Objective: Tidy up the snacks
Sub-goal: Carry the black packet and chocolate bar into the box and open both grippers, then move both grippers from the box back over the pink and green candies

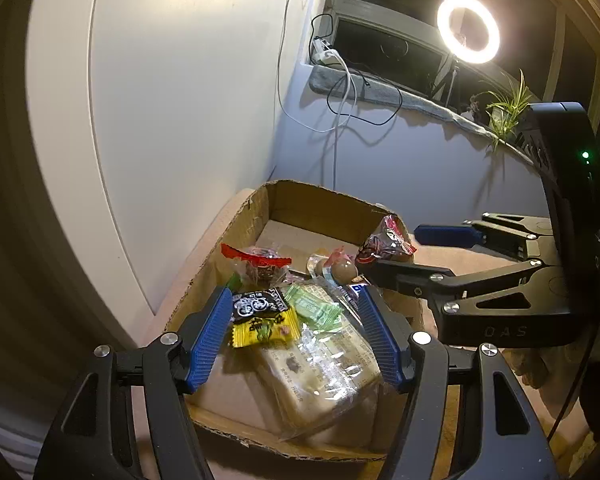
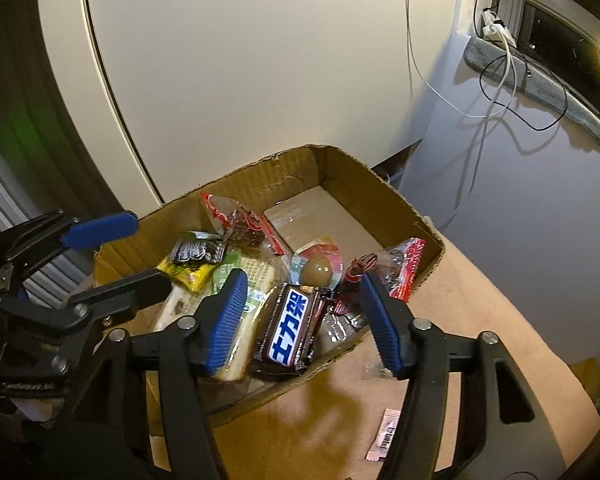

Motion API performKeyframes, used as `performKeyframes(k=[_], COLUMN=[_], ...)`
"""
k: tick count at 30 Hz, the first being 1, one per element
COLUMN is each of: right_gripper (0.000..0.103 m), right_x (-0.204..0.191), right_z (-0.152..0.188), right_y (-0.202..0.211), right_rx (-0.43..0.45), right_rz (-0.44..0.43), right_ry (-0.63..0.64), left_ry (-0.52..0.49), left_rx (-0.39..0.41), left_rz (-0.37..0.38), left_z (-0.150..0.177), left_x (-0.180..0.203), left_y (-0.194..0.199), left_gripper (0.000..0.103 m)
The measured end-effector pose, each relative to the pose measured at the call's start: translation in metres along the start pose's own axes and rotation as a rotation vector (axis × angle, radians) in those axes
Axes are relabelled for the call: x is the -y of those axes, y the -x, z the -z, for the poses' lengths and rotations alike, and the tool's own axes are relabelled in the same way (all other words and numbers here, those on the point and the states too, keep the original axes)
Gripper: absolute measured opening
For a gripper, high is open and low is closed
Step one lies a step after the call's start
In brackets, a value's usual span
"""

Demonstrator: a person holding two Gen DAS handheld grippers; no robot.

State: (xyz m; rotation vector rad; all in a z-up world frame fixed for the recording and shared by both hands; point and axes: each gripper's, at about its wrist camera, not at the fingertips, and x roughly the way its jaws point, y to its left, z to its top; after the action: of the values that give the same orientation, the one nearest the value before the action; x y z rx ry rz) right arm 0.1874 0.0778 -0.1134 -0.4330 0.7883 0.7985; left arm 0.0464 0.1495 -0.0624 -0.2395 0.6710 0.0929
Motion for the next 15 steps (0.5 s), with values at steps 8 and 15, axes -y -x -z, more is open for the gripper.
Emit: performKeyframes(k=[8,15], right_gripper=[0.073,0.073], right_x=[0.0025,0.0076], right_z=[0.0002,0.004], right_y=[0.0021,0.007], right_rx=[0.001,0.002], right_rz=[0.028,0.034], right_ry=[-0.004,-0.021], left_ry=[-0.006,-0.014], left_rx=[0.004,0.011], left_rz=[-0.009,-0.012], left_z=[-0.0004,-0.0003], left_x=[0.0013,0.0065], left_y=[0.0003,0.0021], left_gripper=[0.072,0.072])
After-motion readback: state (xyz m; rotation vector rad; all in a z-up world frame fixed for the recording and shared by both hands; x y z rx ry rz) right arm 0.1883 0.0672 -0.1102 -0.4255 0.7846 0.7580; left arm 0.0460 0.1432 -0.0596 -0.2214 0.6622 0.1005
